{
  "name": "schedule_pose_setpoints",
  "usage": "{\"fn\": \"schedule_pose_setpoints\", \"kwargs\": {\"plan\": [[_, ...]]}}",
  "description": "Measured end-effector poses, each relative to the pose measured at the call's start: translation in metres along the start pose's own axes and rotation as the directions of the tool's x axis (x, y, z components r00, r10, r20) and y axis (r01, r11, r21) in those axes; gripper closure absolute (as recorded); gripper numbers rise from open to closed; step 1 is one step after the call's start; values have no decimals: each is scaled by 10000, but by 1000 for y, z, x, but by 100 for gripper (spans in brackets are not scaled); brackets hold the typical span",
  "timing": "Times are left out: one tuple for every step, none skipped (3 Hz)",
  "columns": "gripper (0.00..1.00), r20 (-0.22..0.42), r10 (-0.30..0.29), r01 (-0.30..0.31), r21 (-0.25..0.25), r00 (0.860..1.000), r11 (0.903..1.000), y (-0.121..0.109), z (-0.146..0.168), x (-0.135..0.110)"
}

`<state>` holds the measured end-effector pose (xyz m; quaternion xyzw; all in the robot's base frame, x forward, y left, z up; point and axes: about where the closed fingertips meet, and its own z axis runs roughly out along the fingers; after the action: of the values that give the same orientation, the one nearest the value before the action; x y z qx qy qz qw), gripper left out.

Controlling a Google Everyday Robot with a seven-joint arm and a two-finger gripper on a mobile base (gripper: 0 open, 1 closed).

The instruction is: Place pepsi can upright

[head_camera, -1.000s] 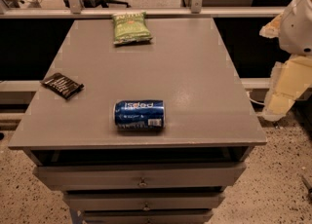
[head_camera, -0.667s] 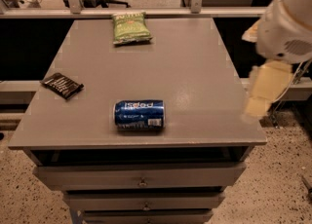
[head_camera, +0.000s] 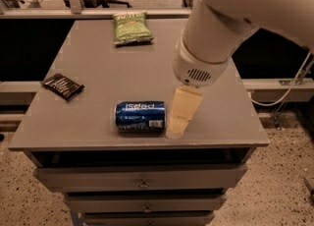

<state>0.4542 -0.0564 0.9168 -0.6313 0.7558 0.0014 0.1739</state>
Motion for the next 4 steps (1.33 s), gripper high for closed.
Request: {"fn": "schedule_pose_setpoints", "kwargs": {"plan": [[0, 225, -169, 172, -142, 9996, 9998, 2, 32, -24], [0, 286, -148, 160, -407, 9995, 9990, 4, 58, -42], [0, 149, -26, 36, -723, 9999, 9974, 6, 76, -58], [0, 43, 143, -138, -1019, 9999, 9947, 9, 89, -69]]}}
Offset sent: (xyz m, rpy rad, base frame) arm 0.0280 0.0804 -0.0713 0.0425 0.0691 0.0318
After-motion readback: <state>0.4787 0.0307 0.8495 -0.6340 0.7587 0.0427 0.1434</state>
